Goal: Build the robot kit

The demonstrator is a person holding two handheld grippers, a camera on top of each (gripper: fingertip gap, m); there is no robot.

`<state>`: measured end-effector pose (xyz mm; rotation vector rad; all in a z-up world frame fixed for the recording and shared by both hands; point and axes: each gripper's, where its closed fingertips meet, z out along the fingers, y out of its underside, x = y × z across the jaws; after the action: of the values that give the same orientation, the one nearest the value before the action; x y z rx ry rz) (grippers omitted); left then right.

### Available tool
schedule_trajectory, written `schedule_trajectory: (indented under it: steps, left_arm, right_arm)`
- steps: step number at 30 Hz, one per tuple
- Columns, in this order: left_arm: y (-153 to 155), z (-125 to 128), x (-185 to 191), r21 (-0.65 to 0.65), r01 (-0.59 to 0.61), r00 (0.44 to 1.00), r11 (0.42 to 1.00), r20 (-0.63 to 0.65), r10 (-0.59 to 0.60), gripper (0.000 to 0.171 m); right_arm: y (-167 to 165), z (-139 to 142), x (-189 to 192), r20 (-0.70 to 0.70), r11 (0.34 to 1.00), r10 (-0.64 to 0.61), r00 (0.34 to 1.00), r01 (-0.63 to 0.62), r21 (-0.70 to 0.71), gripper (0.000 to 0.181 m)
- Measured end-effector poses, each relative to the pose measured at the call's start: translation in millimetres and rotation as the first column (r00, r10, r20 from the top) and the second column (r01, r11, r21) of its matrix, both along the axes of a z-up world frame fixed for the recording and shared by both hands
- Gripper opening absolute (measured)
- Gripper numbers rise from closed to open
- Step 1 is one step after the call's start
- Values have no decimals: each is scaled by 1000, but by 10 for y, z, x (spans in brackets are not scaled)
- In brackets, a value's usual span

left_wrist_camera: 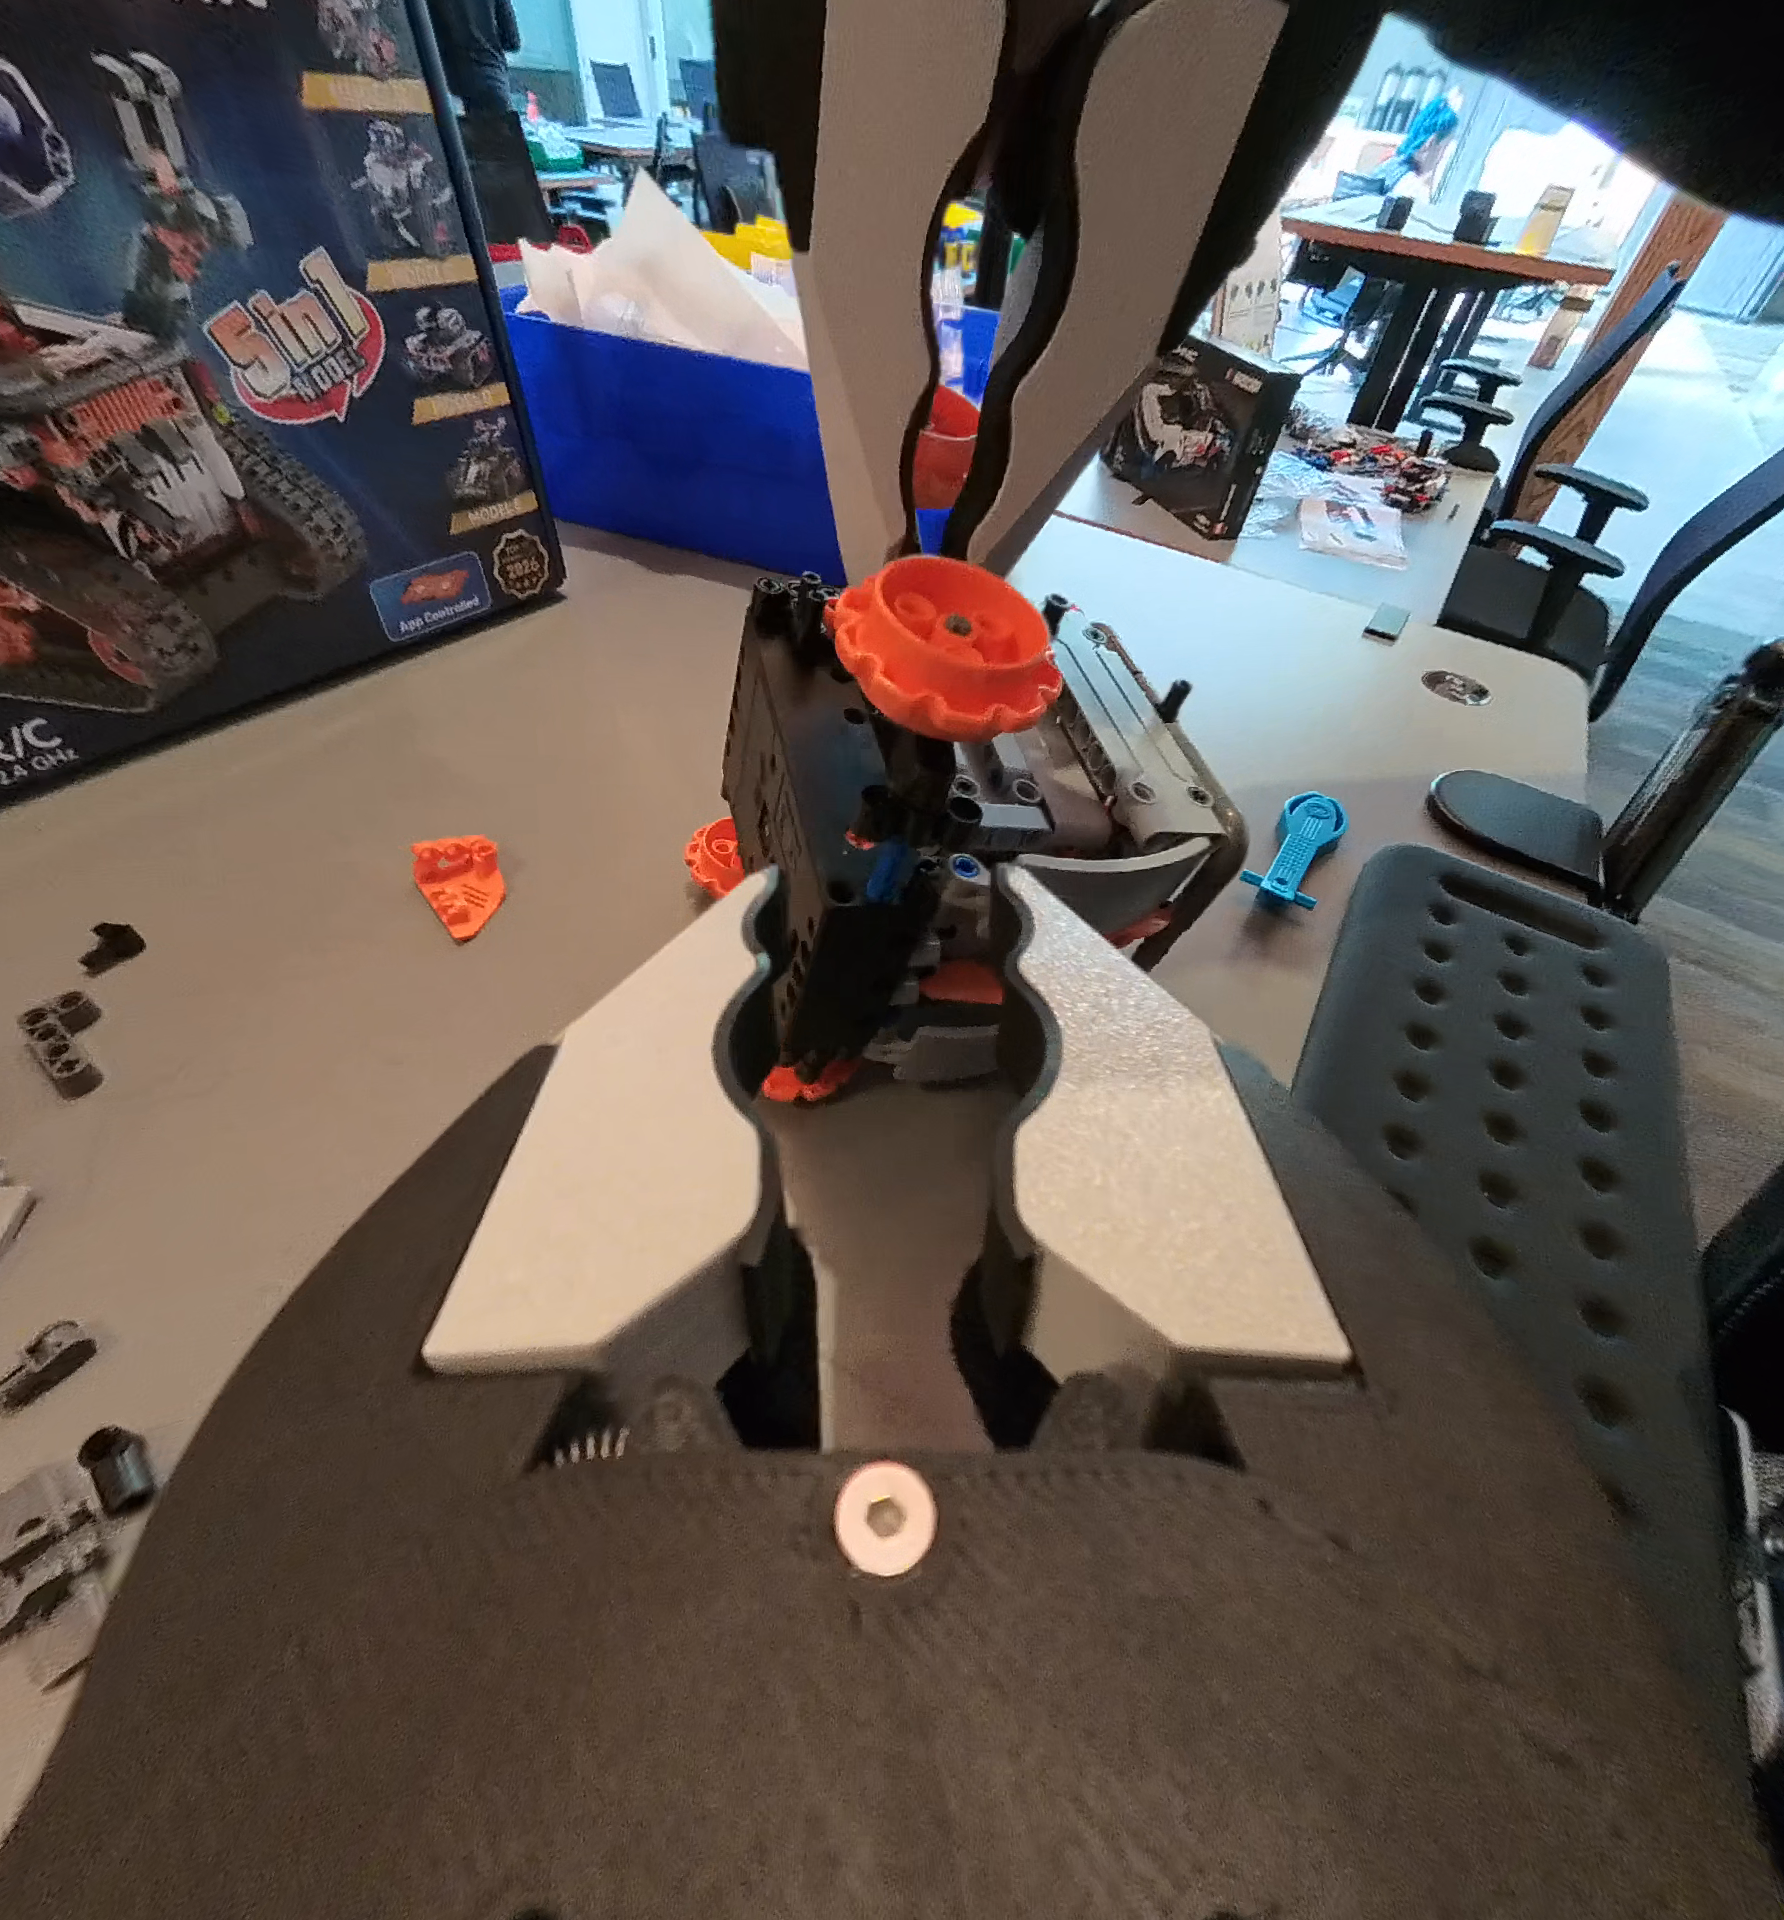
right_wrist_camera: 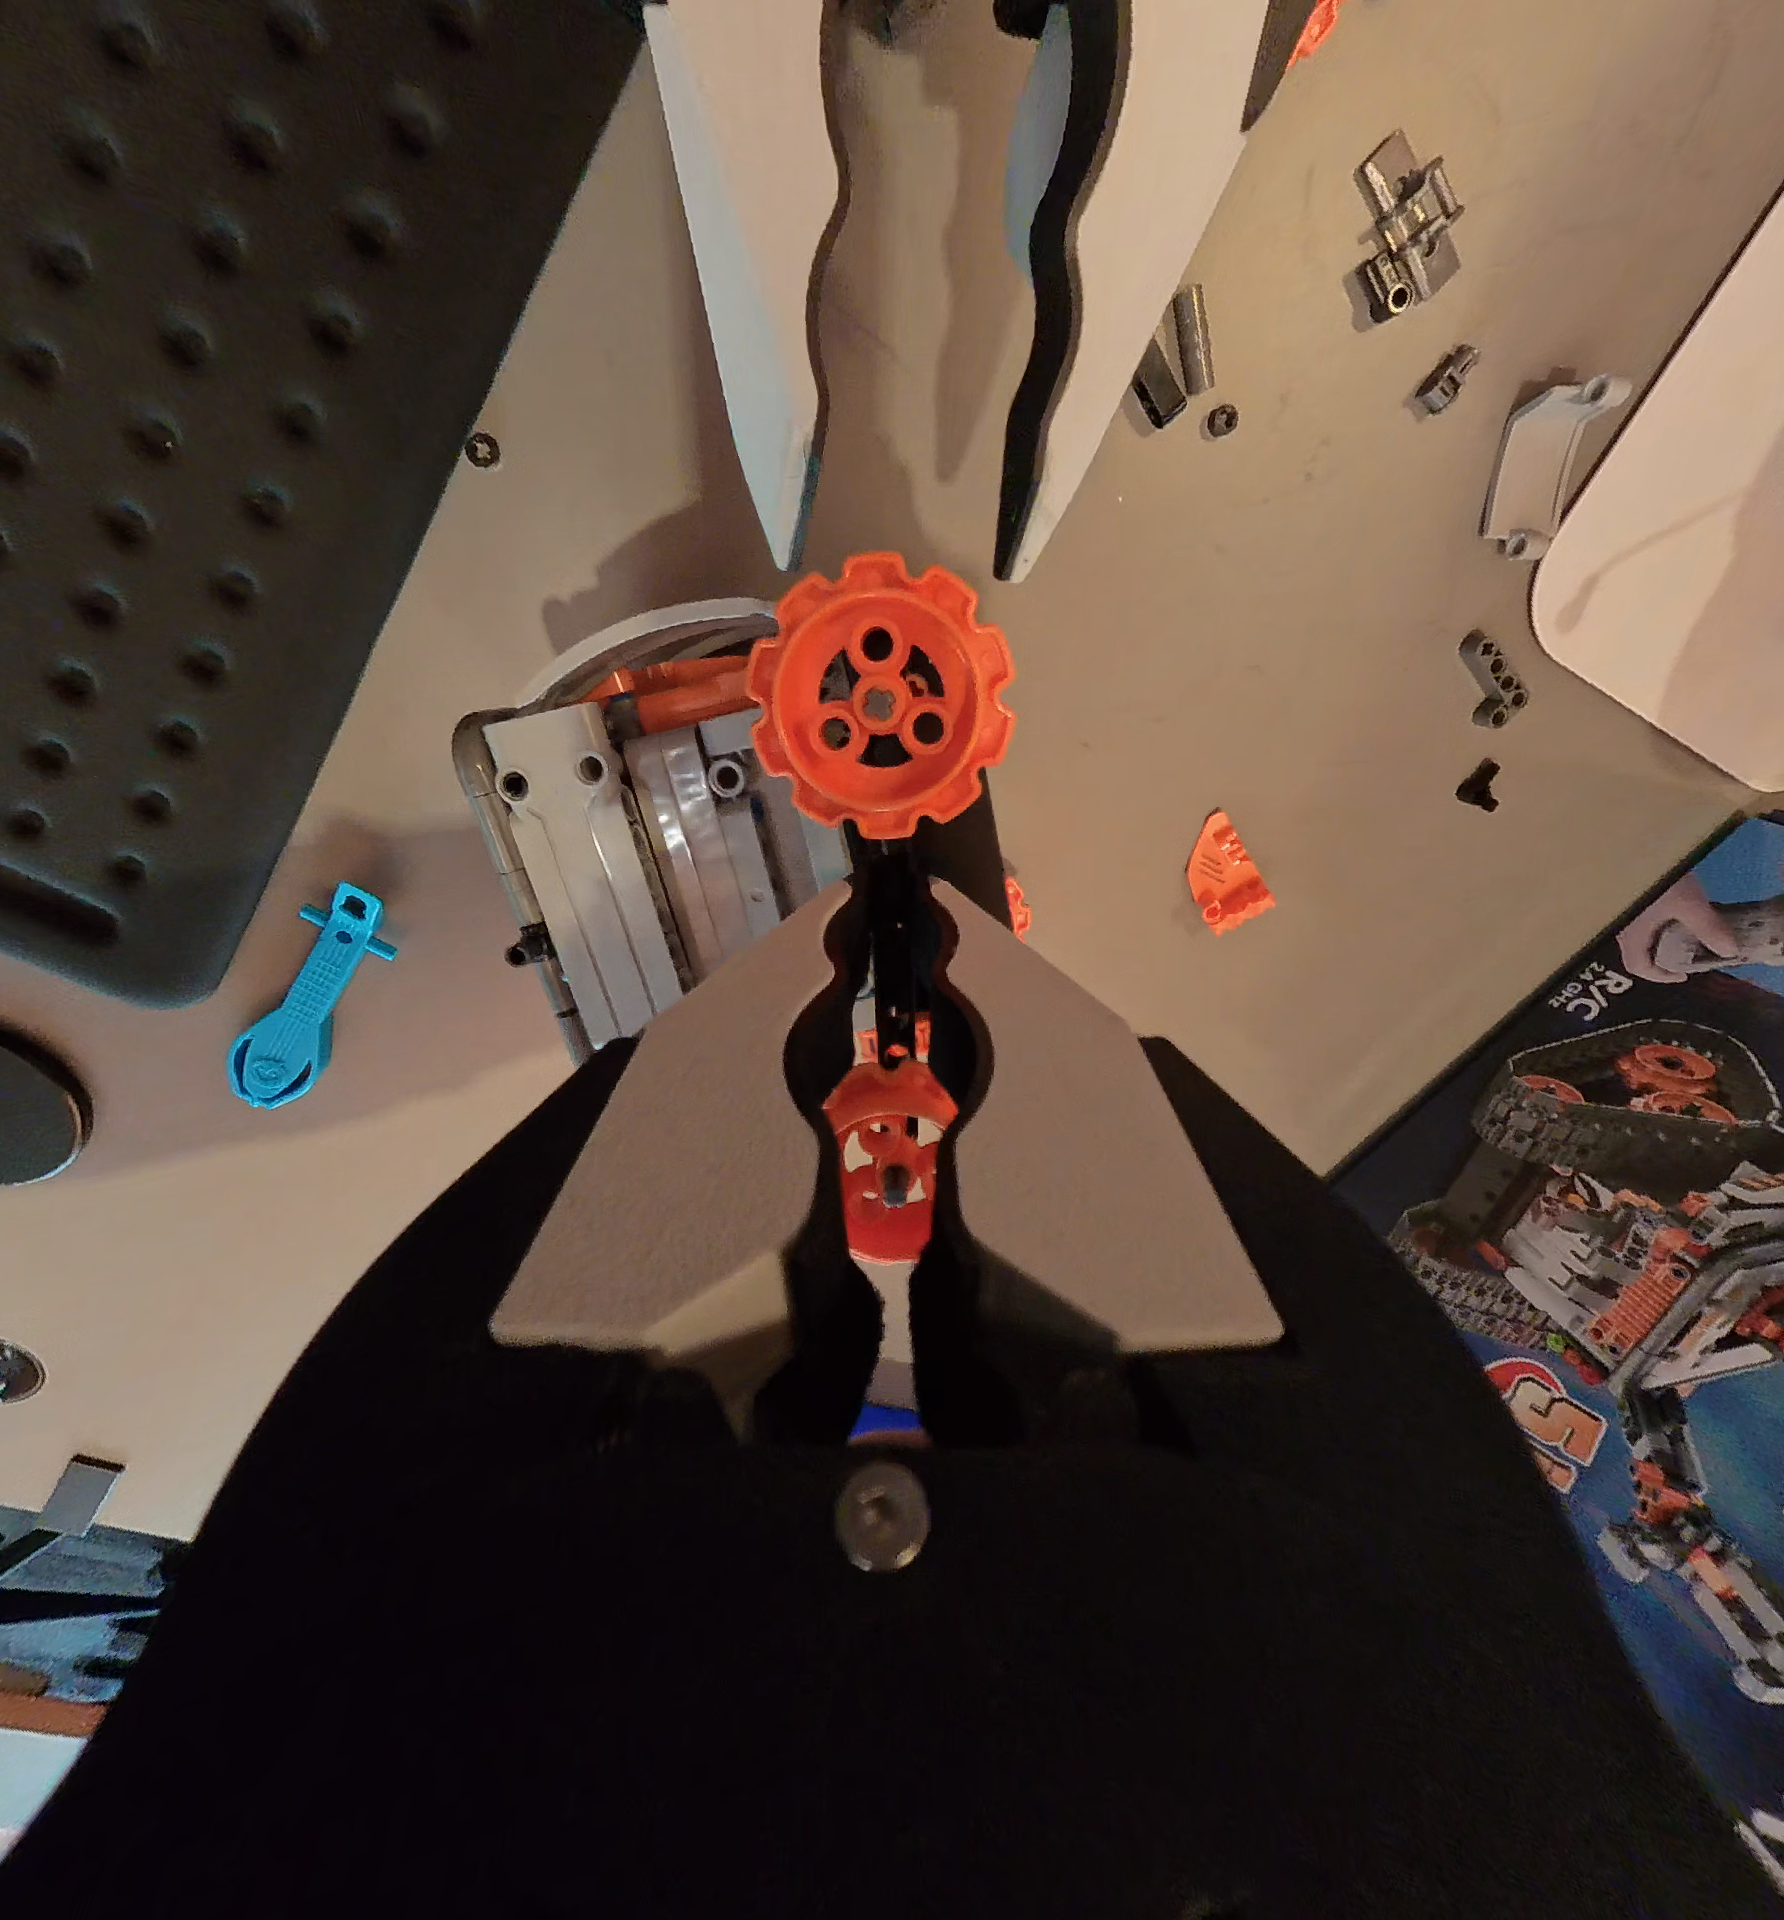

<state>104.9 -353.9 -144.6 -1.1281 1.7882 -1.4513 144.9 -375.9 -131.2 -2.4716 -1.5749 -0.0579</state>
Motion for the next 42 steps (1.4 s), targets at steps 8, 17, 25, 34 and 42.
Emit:
schedule_trajectory:
  steps: [8,17,25,34,42]
  left_arm:
    - [-46,103,24,24,16,998,1000,64,-18,30]
    - [-65,130,70,60,-2,996,998,89,-3,21]
    - [-48,132,78,21,6,996,1000,93,-8,17]
    - [-41,136,73,-12,30,995,999,95,-29,17]
    - [-41,135,59,-50,52,995,997,83,-48,17]
  right_arm:
    - [36,-16,11,19,999,27,999,-27,-23,4]
    - [34,-42,10,19,999,27,999,-26,-36,4]
    - [9,-57,13,-30,996,-63,998,61,-59,12]
    - [134,113,-316,-176,977,-209,962,213,4,55]
    - [168,-88,-348,-135,973,-230,964,231,-4,44]
